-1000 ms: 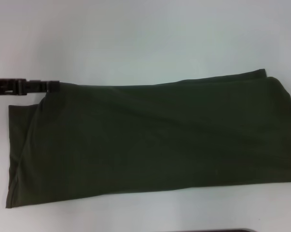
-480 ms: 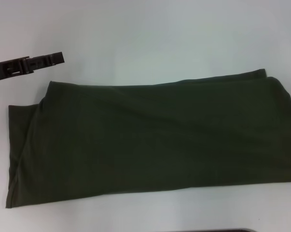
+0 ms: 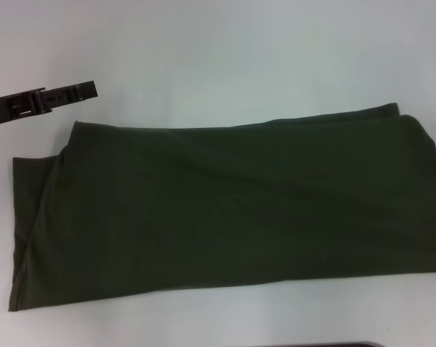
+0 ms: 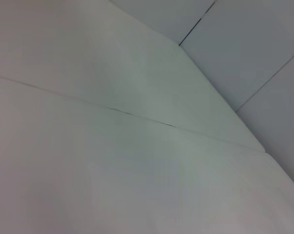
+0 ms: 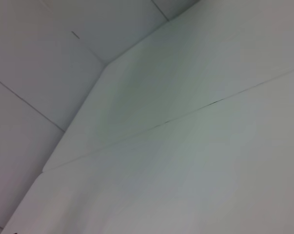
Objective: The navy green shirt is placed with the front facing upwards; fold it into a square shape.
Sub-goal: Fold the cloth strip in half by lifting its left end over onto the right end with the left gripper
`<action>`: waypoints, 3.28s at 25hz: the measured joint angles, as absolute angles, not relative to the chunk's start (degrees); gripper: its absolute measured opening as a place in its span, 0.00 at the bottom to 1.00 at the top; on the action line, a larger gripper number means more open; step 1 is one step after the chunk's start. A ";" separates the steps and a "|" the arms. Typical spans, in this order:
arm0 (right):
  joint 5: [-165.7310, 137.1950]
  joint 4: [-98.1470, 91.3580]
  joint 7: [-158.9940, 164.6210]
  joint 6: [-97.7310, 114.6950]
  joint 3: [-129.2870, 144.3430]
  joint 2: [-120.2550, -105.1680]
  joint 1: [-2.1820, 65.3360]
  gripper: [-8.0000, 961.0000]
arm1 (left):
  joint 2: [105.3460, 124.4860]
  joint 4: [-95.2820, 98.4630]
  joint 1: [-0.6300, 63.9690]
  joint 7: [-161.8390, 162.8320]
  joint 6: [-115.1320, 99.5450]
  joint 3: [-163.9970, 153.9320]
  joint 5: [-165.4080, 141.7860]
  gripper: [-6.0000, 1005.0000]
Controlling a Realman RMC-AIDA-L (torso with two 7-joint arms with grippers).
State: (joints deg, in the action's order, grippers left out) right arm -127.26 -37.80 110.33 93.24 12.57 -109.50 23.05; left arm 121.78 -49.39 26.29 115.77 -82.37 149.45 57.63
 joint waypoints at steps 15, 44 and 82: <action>-127.26 -37.77 110.38 93.18 12.57 -109.42 23.60 0.93 | 119.95 -47.60 26.15 119.09 -83.40 147.66 57.03 0.78; -127.35 -37.18 109.76 93.35 13.09 -110.12 23.05 0.93 | 110.17 -44.16 21.27 121.76 -88.18 147.39 47.98 0.78; -127.26 -37.49 110.29 93.90 12.65 -109.96 22.94 0.93 | 111.90 -42.53 26.29 122.94 -88.53 144.05 40.60 0.78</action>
